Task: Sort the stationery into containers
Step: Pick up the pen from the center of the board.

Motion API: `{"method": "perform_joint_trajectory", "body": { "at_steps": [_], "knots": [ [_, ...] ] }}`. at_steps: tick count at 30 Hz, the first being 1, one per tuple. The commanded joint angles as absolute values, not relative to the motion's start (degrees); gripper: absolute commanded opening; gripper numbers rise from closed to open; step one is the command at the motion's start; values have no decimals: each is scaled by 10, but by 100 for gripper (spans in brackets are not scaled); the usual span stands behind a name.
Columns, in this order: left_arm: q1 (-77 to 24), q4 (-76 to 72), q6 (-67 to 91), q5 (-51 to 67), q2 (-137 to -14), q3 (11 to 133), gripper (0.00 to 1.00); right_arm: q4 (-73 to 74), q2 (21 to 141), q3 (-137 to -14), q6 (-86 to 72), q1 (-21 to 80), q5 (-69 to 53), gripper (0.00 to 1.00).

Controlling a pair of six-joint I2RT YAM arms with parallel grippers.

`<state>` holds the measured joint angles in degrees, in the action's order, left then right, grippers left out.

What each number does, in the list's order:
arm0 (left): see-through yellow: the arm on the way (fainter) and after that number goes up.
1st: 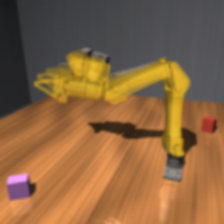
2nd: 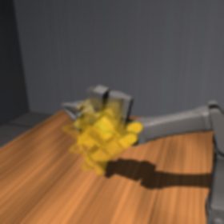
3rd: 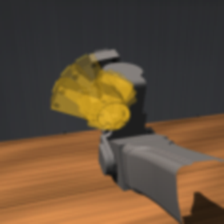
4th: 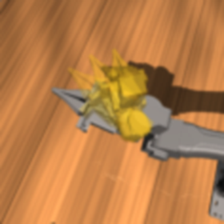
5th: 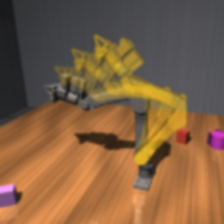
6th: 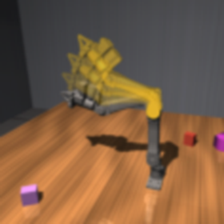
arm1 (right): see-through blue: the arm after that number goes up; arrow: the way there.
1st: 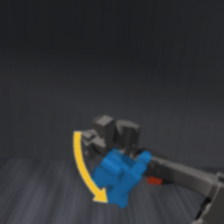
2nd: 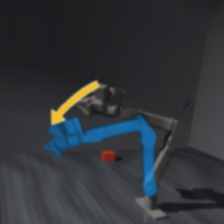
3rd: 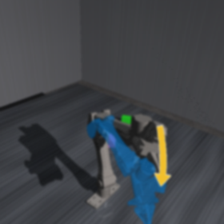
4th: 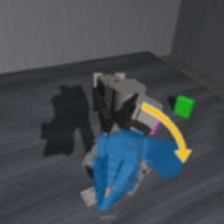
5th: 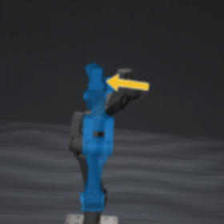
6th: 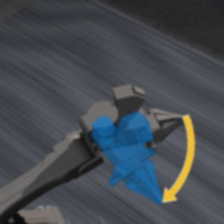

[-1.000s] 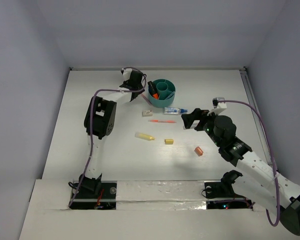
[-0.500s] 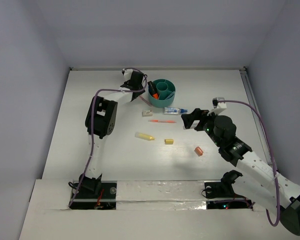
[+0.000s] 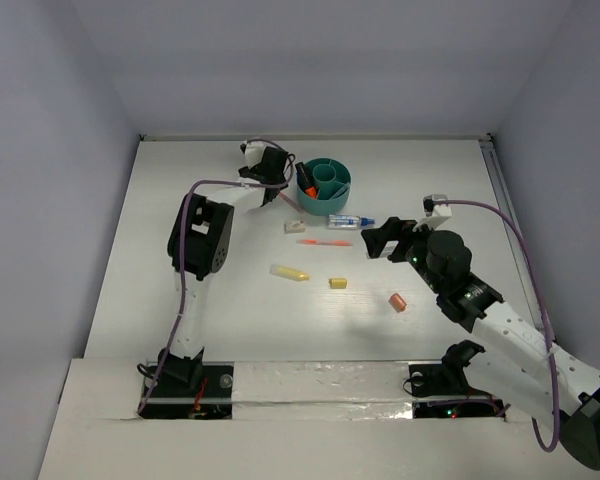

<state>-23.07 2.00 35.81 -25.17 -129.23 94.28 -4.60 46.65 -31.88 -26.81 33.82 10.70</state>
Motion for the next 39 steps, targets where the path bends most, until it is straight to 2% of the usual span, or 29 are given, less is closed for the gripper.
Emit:
{"method": "perform_joint_trajectory", "body": {
  "at_steps": [1,8,19,24,39],
  "knots": [
    [-234,47,351,-264,-1245,912,55,-64,464,-341,-265,341,102,100],
    [-251,32,389,-222,-1238,872,54,-62,462,-344,-265,341,98,100],
    [-262,67,437,-213,-1250,887,56,-60,466,-346,-264,341,89,100],
    [-267,65,453,-207,-1255,881,53,-59,461,-346,-265,341,88,100],
    [-278,136,434,-271,-1312,948,22,-50,442,-348,-265,341,91,100]
  ]
}}
